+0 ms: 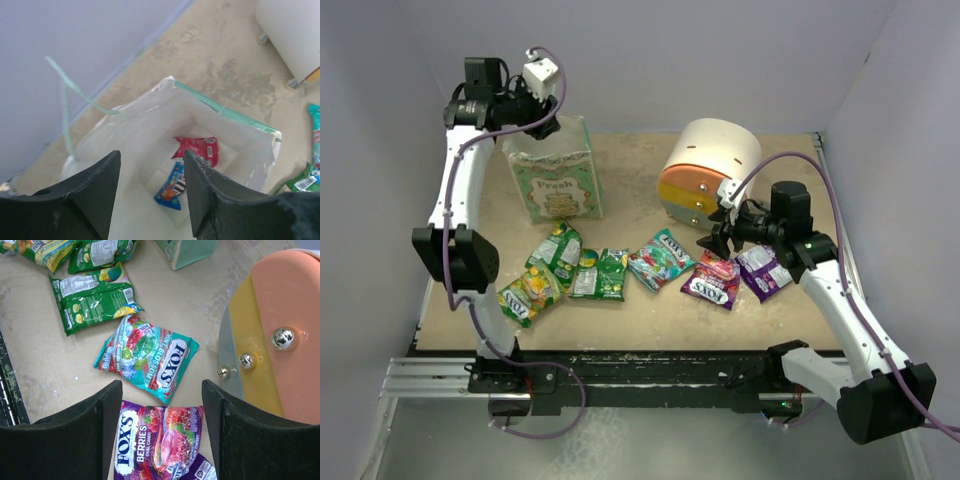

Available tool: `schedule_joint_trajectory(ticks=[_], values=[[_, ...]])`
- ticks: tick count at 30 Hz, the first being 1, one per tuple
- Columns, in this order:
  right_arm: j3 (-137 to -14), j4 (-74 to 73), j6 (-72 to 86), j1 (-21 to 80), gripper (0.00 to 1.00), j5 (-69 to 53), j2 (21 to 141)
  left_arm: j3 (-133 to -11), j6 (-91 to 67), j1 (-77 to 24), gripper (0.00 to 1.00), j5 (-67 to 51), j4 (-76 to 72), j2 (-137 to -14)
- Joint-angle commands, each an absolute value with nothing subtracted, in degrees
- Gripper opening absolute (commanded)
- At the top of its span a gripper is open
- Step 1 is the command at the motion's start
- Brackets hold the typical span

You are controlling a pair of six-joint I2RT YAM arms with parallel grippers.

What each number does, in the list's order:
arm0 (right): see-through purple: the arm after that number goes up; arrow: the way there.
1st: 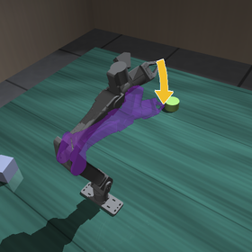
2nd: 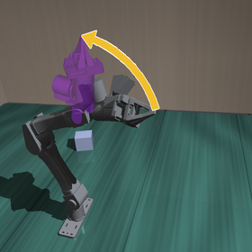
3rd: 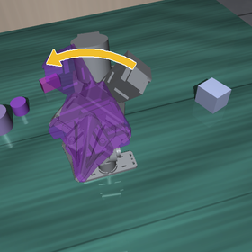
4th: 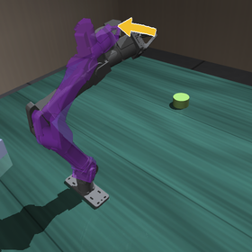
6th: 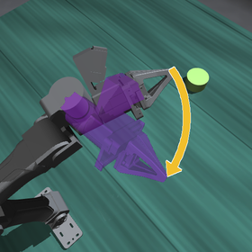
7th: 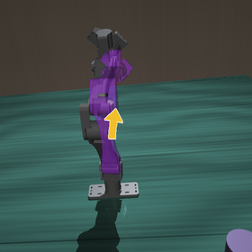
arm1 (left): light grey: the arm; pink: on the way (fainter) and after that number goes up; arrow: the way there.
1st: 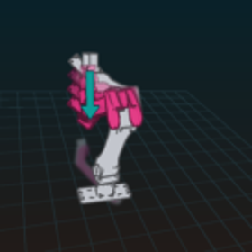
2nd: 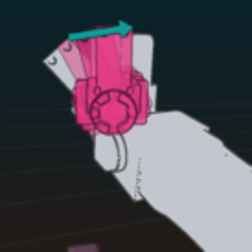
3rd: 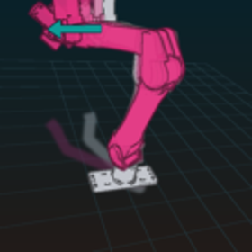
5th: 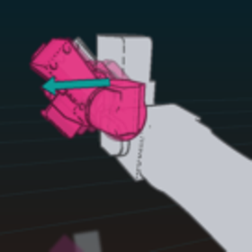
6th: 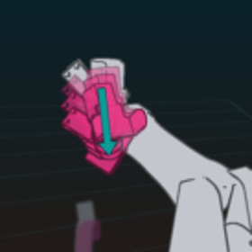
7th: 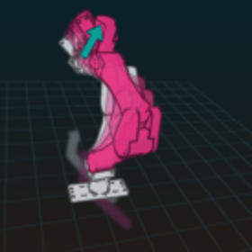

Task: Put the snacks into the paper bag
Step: Place the snack in the paper bag, then pick up the snack from the center of the board.

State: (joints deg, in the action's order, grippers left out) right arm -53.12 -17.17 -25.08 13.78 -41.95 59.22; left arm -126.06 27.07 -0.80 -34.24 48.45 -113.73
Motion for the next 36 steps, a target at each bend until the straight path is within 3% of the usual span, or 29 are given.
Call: schedule_joint_trajectory(ticks=[1,7,16,24,31,36], values=[[-52.75,-15.00,-25.36,13.27,0.67,-41.33,58.54,-121.42,25.98,-0.53,0.58,-27.89,37.84,-101.36],[-53.13,-16.80,-25.23,13.06,0.68,-42.17,58.37,-111.63,24.59,-0.53,0.73,-24.46,34.50,-90.50],[-53.27,-15.63,-24.04,10.93,0.70,-38.27,56.44,-96.16,22.05,-0.53,0.83,-24.79,39.87,-74.64],[-54.34,-24.08,-25.48,10.72,0.69,-25.89,56.08,-80.37,21.40,-0.51,0.99,-22.87,41.27,-60.58],[-52.48,-29.64,-27.34,8.26,0.67,-11.77,57.90,-73.81,21.14,0.89,0.99,-24.46,41.06,-54.10],[-53.91,-32.56,-28.89,-0.72,0.68,-12.50,62.62,-68.84,19.06,3.76,0.99,-28.57,38.73,-50.10]])
